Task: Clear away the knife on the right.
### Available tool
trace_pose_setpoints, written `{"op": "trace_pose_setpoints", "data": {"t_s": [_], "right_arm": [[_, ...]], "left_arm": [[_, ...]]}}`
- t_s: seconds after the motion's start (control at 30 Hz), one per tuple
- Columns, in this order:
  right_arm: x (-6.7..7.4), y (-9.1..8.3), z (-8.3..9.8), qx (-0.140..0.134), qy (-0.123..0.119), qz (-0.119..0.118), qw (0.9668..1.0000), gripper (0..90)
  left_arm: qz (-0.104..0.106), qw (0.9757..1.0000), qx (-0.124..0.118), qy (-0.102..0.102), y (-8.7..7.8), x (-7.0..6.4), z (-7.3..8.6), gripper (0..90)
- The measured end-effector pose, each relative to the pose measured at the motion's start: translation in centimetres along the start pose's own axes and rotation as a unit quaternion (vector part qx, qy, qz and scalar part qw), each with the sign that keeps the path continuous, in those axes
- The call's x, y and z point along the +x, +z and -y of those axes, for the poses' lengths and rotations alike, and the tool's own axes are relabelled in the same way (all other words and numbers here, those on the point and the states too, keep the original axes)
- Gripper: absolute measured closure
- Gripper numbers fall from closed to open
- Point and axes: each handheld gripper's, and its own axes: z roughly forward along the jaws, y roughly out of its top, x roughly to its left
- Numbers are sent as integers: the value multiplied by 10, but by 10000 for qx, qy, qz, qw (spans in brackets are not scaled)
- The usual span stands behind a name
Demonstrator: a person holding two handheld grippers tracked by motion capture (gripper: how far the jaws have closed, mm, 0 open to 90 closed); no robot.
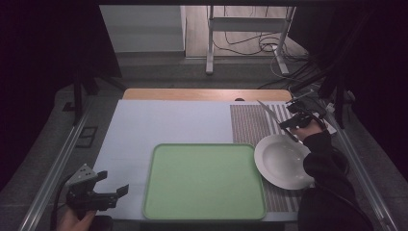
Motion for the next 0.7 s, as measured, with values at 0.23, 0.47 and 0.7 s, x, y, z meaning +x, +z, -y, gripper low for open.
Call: {"op": "trace_pose_setpoints", "data": {"t_s": [0.23, 0.47, 0.7], "right_arm": [[4, 0, 1, 2, -27, -31, 10000, 807], [4, 0, 1, 2, -27, -31, 10000, 807], [73, -5, 17, 83, -650, -375, 9971, 806]], "left_arm": [[0, 10000, 0, 0, 0, 0, 0, 44], [0, 10000, 0, 0, 0, 0, 0, 44], [-18, 10000, 17, 32, 0, -1, 0, 44]]}}
